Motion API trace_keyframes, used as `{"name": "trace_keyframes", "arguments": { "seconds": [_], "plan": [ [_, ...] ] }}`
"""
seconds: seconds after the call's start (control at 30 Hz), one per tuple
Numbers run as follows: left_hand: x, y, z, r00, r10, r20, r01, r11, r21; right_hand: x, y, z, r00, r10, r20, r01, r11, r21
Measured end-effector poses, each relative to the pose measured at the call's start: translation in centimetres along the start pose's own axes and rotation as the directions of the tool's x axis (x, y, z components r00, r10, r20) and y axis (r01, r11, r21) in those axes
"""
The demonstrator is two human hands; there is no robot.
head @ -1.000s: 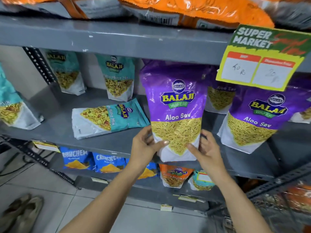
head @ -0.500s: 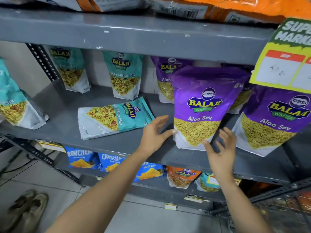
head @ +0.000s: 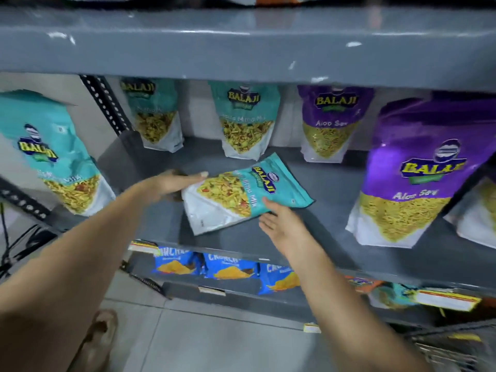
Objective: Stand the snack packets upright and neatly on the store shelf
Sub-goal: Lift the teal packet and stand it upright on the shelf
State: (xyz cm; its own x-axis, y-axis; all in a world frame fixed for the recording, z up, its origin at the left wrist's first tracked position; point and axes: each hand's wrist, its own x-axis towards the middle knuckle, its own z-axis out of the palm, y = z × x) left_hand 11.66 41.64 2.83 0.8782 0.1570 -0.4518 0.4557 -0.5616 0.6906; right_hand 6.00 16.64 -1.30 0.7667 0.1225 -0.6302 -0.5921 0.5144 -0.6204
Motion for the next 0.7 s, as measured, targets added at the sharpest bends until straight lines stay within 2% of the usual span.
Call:
{"name": "trace_keyframes", "arguments": {
  "seconds": [0.07,0.17,0.23,0.3,0.43,0.6,0.7],
  "plan": [
    [-0.3,0.1,-0.3,0.984,-0.043,0.174,0.056,0.996,-0.072,1.2,-0.2,2.1,0.993,-0.027,-0.113,0.035,0.997,0.068],
    [-0.9,0.0,0.0,0.979,0.026,0.203,-0.020,0.999,-0.029,2.1,-0.7,4.3,0.986,-0.025,-0.163,0.053,0.984,0.173],
    [-1.6,-0.9,0.7,0.986,0.122,0.117,-0.115,0.991,-0.069,2.4,-0.8,5.0,0.996,-0.029,-0.088,0.049,0.971,0.233],
    [-3.0,-2.3,1.7,0.985,0.170,0.014,-0.164,0.965,-0.204,2.1,-0.4,5.1,0.995,-0.100,0.002,0.095,0.959,0.268],
    [-6.6,-5.7,4.2,0.979,0.138,-0.148,-0.196,0.826,-0.528,0.8,1.2,4.7,0.976,-0.169,0.136,0.127,0.953,0.276],
    [-8.8,-9.2,5.6,0.938,0.193,-0.289,-0.334,0.733,-0.593,-1.0,2.2,5.2,0.911,-0.384,0.152,0.358,0.918,0.169],
    [-8.5,-9.4,4.4,0.918,0.265,-0.294,-0.394,0.688,-0.610,-2.0,1.9,7.2,0.818,-0.542,0.190,0.533,0.840,0.100]
  ]
}}
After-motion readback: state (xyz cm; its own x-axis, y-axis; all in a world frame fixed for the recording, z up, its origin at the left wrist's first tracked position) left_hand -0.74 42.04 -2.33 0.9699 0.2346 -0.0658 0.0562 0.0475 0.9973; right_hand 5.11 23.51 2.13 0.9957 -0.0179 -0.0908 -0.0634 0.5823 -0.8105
